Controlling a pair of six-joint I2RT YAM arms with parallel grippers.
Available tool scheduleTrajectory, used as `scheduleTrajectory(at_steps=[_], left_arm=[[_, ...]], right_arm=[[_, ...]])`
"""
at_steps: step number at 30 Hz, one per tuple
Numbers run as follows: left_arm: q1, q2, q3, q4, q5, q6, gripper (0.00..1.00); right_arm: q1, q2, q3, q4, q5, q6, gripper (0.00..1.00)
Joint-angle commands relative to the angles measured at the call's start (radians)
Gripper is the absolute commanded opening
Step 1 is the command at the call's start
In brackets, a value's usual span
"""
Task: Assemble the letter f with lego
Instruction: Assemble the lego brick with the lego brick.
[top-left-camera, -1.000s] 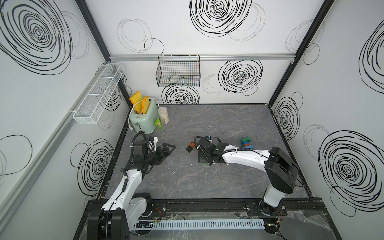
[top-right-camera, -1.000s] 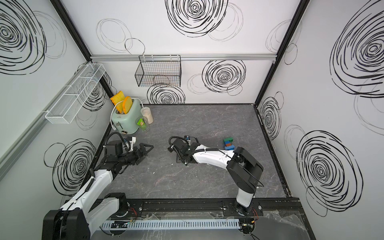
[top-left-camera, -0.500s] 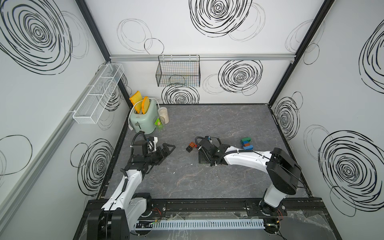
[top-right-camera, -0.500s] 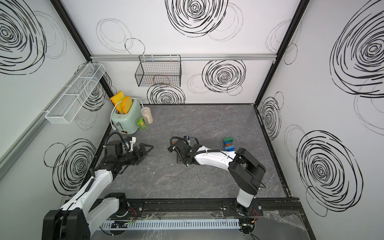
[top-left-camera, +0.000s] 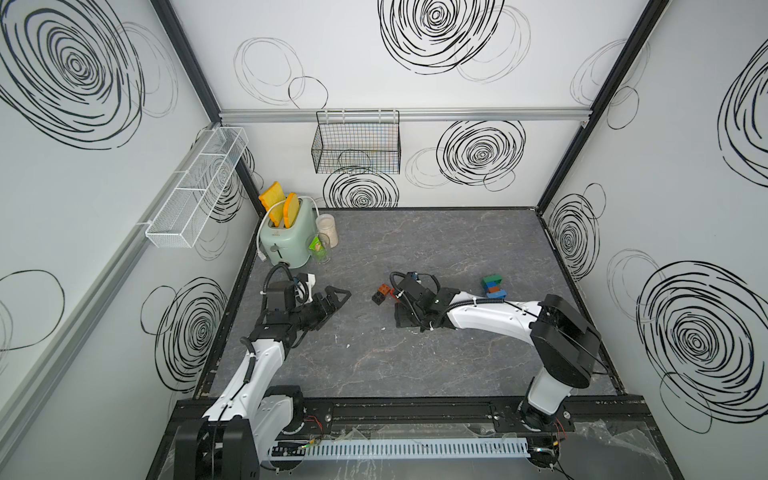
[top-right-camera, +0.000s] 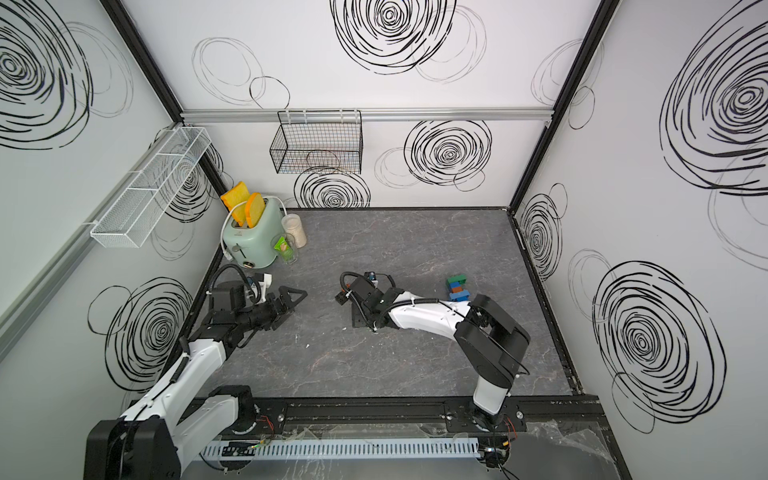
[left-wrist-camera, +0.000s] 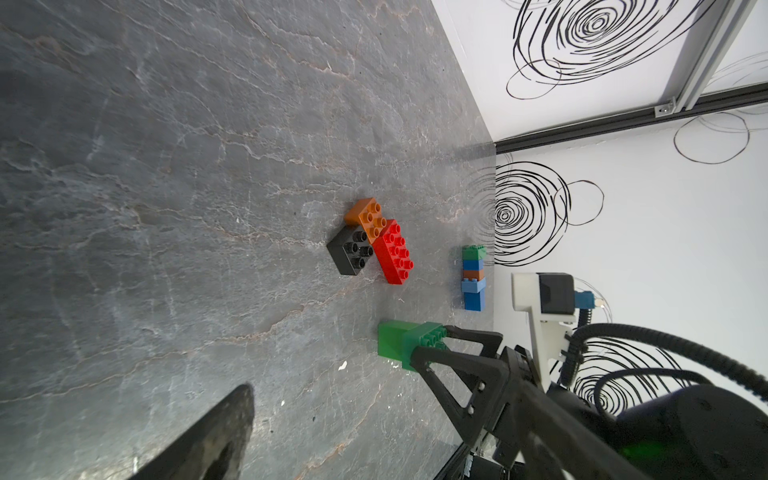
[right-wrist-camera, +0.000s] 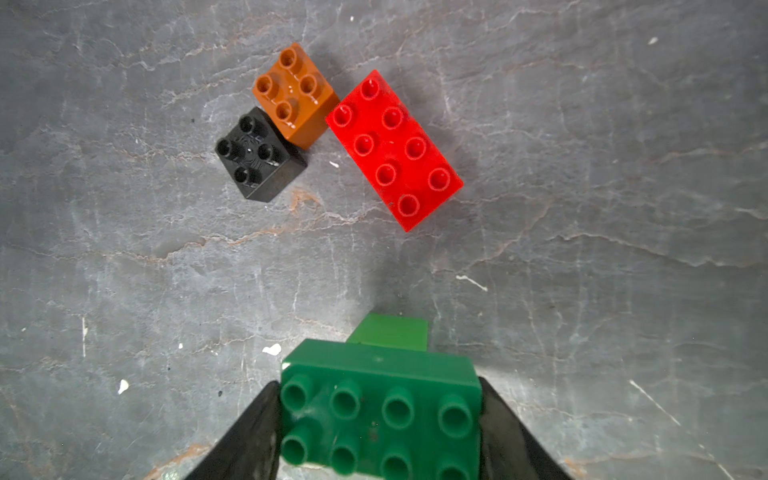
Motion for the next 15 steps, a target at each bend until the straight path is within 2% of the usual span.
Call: scheduleTrajectory(at_steps=[1, 15], left_arm=[[0.011, -0.005, -0.008, 0.042, 0.002, -0.006, 0.99], [0.016, -0.006, -0.005, 0.045, 0.007, -0.001, 0.99]], right_arm=[[0.006, 0.118, -0.06, -0.15, -0.065, 0.003, 0.53], [-0.004, 0.159, -0.069, -0.157, -0.073, -0.035, 0.52]])
